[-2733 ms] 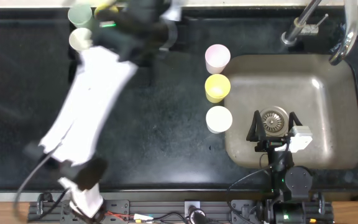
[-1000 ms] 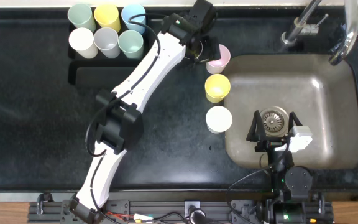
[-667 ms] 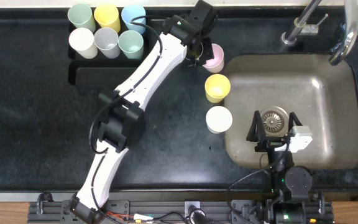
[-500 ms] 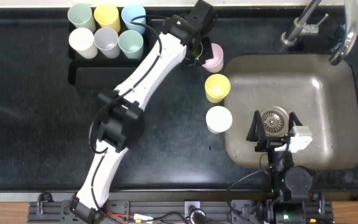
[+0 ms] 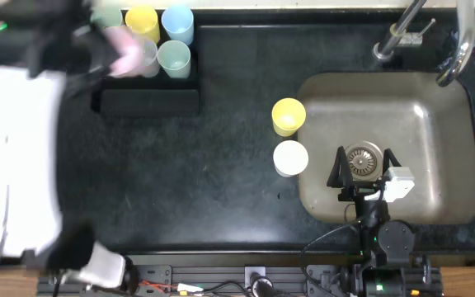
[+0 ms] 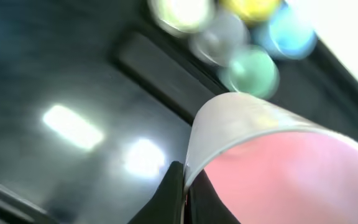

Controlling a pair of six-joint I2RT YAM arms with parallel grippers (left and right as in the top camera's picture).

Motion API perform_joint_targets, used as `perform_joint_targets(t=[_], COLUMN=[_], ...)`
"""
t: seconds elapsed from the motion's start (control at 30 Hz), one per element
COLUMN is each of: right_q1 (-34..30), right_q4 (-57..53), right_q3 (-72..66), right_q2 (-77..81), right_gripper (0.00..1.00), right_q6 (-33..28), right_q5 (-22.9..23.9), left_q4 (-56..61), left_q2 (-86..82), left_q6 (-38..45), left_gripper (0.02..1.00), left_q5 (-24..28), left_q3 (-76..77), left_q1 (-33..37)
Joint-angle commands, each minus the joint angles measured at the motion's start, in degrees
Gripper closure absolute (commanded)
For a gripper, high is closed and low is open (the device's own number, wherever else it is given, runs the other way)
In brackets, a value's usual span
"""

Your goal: Store Cups

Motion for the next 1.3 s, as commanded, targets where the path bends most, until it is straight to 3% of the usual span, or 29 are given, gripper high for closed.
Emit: perform_joint_targets(t=[0.03, 0.07, 0.17, 1.3], right_q1=[0.0, 0.0, 0.0, 0.0], right_q4=[0.3, 0.3, 0.3, 0.3], right_q3=[-0.8, -0.8, -0.8, -0.8], right_q2=[-0.4, -0.4, -0.4, -0.4], right_gripper=[0.003, 0.003, 0.003, 0.005], right_q6=[-0.2, -0.2, -0.2, -0.2], right_q5=[-0.3, -0.3, -0.3, -0.3], left_q4=[12.0, 19.6, 24.0, 34.9], left_q2=[-5.1, -6.9, -6.5, 3.9], left_q6=[-0.5, 1.7, 1.7, -0.2], left_gripper=[0.982, 0.982, 0.982, 0.982], left_q5=[0.8, 8.0, 13.4, 12.4], left_q3=[-22.4, -31.1, -38.7, -38.5], left_q1=[9.7, 13.9, 18.6, 19.7])
